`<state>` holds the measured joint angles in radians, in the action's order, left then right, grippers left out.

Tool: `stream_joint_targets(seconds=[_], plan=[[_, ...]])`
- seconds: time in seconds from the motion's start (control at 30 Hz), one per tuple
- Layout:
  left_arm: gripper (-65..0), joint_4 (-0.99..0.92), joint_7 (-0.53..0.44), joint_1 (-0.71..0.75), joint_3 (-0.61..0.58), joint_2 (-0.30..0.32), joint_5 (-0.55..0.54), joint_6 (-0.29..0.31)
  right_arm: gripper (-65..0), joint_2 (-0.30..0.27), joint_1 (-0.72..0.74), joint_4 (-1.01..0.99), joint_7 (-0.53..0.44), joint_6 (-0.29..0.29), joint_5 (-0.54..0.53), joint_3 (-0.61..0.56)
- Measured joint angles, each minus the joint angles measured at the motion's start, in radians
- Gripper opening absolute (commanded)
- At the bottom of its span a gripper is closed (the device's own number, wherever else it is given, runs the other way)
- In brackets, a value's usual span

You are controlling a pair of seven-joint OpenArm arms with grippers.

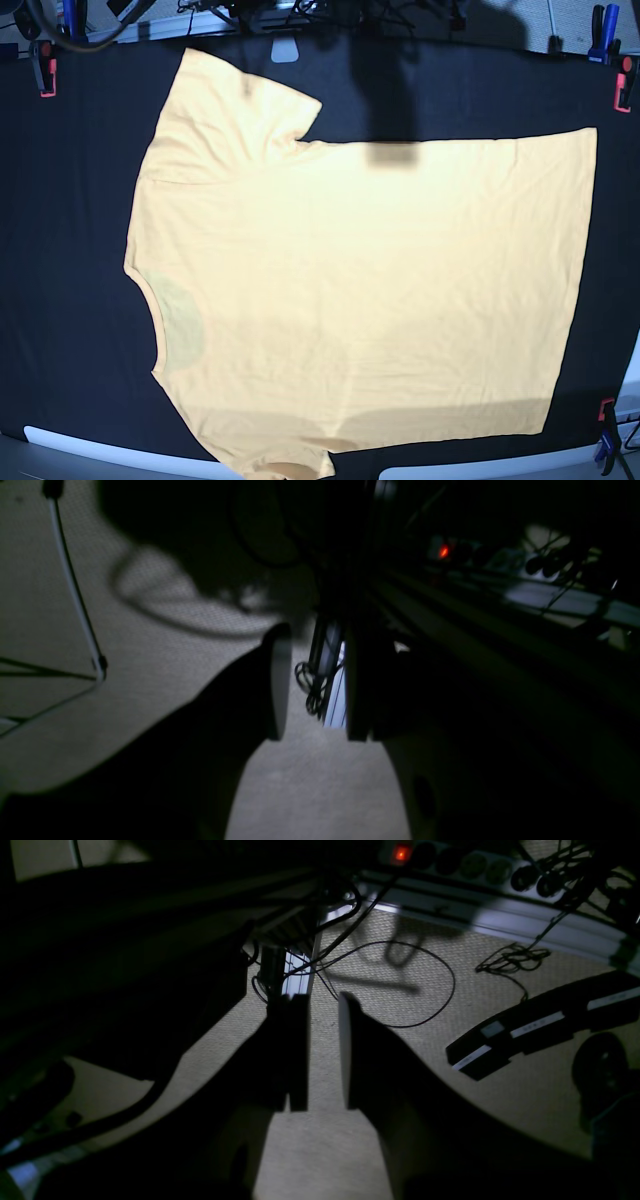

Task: Layout the t-shirt on the table in an organized manner, then fold the t-shirt properly

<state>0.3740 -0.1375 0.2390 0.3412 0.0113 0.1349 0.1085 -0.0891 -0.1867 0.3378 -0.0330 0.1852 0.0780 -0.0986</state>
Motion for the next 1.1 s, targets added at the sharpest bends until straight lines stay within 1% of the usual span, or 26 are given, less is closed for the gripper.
stream_joint_targets(seconds=[0.03,0.07,0.13,0.17,0.23,0.33,0.4,0.43,0.5,0.57,0.6,0.67,0.73,0.8,0.87,0.93,1.0,1.03,1.1], plan=[[-48.9,0.028,0.002,0.018,0.0,0.0,-0.032,0.0,-55.0,-0.008,-0.026,0.031,0.006,0.003,-0.013,0.0],[-48.9,0.059,0.011,0.04,0.0,0.0,-0.065,0.0,-55.0,-0.014,-0.052,0.068,0.018,0.004,-0.059,0.0],[-48.9,0.126,0.064,0.09,-0.018,0.005,-0.137,0.009,-55.0,-0.032,-0.114,0.163,0.053,0.008,-0.148,0.0],[-48.9,0.161,0.089,0.116,-0.04,0.011,-0.147,0.029,-55.0,-0.04,-0.148,0.217,0.075,0.008,-0.178,0.0],[-48.9,0.246,0.121,0.176,-0.105,0.025,-0.169,0.057,-55.0,-0.059,-0.22,0.334,0.123,0.008,-0.186,-0.001],[-48.9,0.395,0.18,0.261,-0.206,0.032,-0.168,0.055,-55.0,-0.093,-0.337,0.516,0.171,0.005,-0.192,-0.003],[-48.9,0.5,0.215,0.323,-0.258,0.038,-0.172,0.06,-55.0,-0.127,-0.415,0.642,0.198,0.007,-0.256,-0.003],[-48.9,0.553,0.24,0.359,-0.278,0.046,-0.193,0.064,-55.0,-0.147,-0.451,0.703,0.212,0.006,-0.29,-0.003],[-48.9,0.664,0.274,0.431,-0.3,0.078,-0.251,0.072,-55.0,-0.196,-0.526,0.826,0.23,0.008,-0.338,-0.004],[-48.9,0.779,0.308,0.498,-0.301,0.126,-0.288,0.061,-55.0,-0.253,-0.595,0.94,0.271,0.007,-0.37,-0.003],[-48.9,0.838,0.327,0.529,-0.298,0.152,-0.296,0.051,-55.0,-0.281,-0.632,0.996,0.293,0.005,-0.383,-0.003],[-48.9,0.96,0.354,0.581,-0.295,0.204,-0.296,0.053,-55.0,-0.34,-0.699,1.102,0.354,0.004,-0.42,-0.001],[-48.9,1.079,0.387,0.629,-0.295,0.245,-0.293,0.053,-55.0,-0.39,-0.757,1.203,0.397,0.004,-0.427,0.0],[-48.9,1.186,0.422,0.678,-0.298,0.284,-0.295,0.061,-55.0,-0.44,-0.814,1.295,0.409,0.007,-0.433,0.0],[-48.9,1.291,0.455,0.726,-0.301,0.323,-0.278,0.064,-55.0,-0.487,-0.869,1.384,0.413,0.008,-0.433,0.003],[-48.9,1.386,0.486,0.756,-0.3,0.364,-0.183,0.066,-55.0,-0.517,-0.919,1.47,0.431,0.011,-0.401,0.022],[-48.9,1.481,0.512,0.771,-0.298,0.399,-0.082,0.05,-55.0,-0.533,-0.962,1.553,0.449,0.013,-0.36,0.054],[-48.9,1.526,0.529,0.772,-0.297,0.416,-0.046,0.031,-55.0,-0.539,-0.978,1.593,0.459,0.015,-0.349,0.075],[-48.9,1.608,0.571,0.772,-0.296,0.446,0.032,0.031,-55.0,-0.55,-0.998,1.674,0.466,0.021,-0.336,0.125]])
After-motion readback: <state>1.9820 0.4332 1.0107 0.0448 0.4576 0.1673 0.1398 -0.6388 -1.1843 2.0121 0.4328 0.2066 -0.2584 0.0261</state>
